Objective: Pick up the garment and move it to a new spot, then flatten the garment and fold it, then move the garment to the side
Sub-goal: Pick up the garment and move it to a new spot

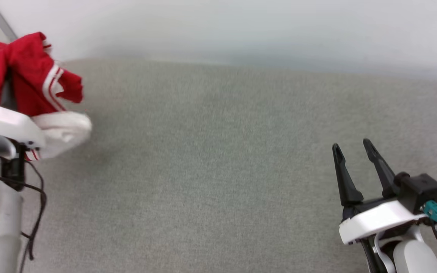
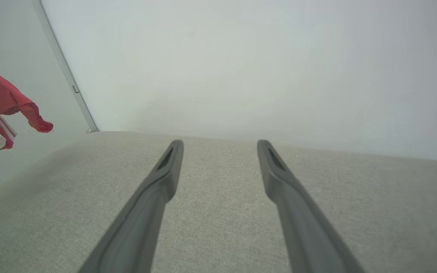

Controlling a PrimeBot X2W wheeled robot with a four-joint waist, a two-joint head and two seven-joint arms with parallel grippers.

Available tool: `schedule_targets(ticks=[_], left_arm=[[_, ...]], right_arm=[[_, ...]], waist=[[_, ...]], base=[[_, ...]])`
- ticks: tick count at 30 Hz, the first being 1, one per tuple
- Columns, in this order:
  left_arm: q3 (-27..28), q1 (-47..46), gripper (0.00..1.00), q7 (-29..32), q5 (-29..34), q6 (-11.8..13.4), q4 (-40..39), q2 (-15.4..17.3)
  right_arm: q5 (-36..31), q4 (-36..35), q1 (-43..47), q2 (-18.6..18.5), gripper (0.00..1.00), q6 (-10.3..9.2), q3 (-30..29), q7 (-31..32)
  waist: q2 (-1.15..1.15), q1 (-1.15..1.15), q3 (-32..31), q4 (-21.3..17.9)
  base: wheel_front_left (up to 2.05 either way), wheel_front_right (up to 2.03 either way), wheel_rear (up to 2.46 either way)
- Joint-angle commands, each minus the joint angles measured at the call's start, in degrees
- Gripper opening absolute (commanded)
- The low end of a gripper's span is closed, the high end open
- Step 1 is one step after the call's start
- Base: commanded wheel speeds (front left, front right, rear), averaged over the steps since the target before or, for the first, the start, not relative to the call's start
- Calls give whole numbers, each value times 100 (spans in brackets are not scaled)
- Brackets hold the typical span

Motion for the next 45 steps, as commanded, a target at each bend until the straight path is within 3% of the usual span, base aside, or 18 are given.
schedule_targets(ticks=[1, 9, 18, 26, 34, 35, 36, 37, 45], left_arm=[[-24, 92, 0, -36, 51, -11, -126, -65], [-415, 672, 0, 59, 108, 103, -1332, -736], [-1299, 1117, 0, 528, 144, 18, -2334, -1556], [-2243, 1393, 0, 858, 184, -101, -2296, -1968], [-3007, 1794, 0, 953, 407, -146, -1743, -1989], [-3087, 1831, 22, 973, 373, -156, -1693, -1996], [-3153, 1839, 58, 977, 363, -165, -1666, -1994], [-3201, 1808, 100, 903, 382, -166, -1685, -1984], [-3031, 1768, 100, 250, 237, -26, -2193, -1967]], right_arm=[[4, -27, 97, 11, 100, -3, -19, 20], [34, -175, 407, 7, 100, -3, -74, 159], [-27, -402, 362, 9, 100, -2, -72, 272], [32, -503, 205, 9, 100, -2, -172, 203], [157, -323, -44, 10, 100, -2, -154, -41], [169, -293, -61, 10, 100, -2, -151, -61], [162, -256, -75, 10, 100, -3, -159, -84], [159, -219, -83, 10, 100, -2, -166, -90], [-64, -25, 122, 10, 100, -3, -253, 9]], waist=[[0, 1, -303, -107], [0, 1, -702, -650], [0, 1, -445, -1496], [0, 1, 258, -1942], [0, 1, 750, -1987], [0, 1, 755, -1963], [0, 1, 743, -1928], [0, 1, 712, -1886], [0, 1, 88, -1481]], base=[[0, 0, 0], [0, 0, 0], [0, 0, 0], [0, 0, 0], [0, 0, 0], [0, 0, 0], [0, 0, 0], [0, 0, 0], [0, 0, 0]])
